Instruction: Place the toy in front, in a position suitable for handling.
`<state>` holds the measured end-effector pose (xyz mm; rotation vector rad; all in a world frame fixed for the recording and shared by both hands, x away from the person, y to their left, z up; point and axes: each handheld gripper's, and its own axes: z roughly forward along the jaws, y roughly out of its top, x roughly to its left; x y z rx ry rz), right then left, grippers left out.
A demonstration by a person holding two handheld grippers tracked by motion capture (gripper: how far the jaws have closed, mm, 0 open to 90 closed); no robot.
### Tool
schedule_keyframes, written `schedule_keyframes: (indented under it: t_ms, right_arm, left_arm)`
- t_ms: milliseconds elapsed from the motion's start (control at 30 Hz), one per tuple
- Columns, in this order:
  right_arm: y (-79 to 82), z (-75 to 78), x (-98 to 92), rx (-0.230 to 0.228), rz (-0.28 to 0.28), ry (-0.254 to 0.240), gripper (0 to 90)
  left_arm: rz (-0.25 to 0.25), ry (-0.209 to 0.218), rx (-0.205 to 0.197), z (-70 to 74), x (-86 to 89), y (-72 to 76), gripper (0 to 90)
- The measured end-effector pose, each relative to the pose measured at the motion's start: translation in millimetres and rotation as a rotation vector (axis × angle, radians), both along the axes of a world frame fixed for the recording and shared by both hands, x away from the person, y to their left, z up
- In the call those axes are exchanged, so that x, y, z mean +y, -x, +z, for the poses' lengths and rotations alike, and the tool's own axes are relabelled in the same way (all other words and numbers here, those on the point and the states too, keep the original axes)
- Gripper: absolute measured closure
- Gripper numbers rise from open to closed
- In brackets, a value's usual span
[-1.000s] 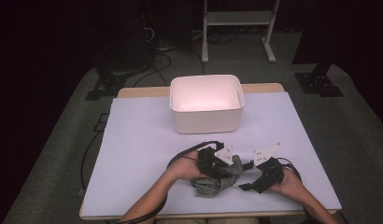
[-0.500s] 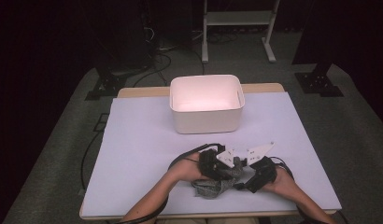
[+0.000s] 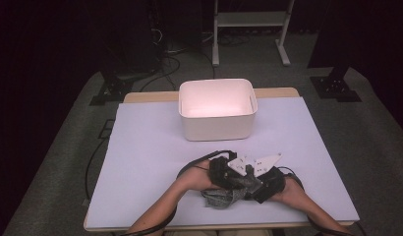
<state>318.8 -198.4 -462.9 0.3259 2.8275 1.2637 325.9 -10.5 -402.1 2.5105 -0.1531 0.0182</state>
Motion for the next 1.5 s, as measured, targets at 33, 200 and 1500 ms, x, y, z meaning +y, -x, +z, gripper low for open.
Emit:
schedule_keyframes:
  t_ms: [33,200,1500]
  right_arm:
    - [-0.1,-0.1,-0.3,0.000,0.002,-0.001,23.7]
    - [-0.7,0.0,-0.8,0.001,0.006,0.000,23.7]
    - [-0.7,-0.2,-0.8,0.002,0.004,-0.002,23.7]
  left_arm:
    - [0.011,-0.004,0.001,1.1,2.0,0.1,79.4]
    - [0.048,-0.022,-0.011,3.5,23.4,-0.9,79.4]
    - [0.012,-0.033,-0.026,3.8,16.1,7.3,79.5]
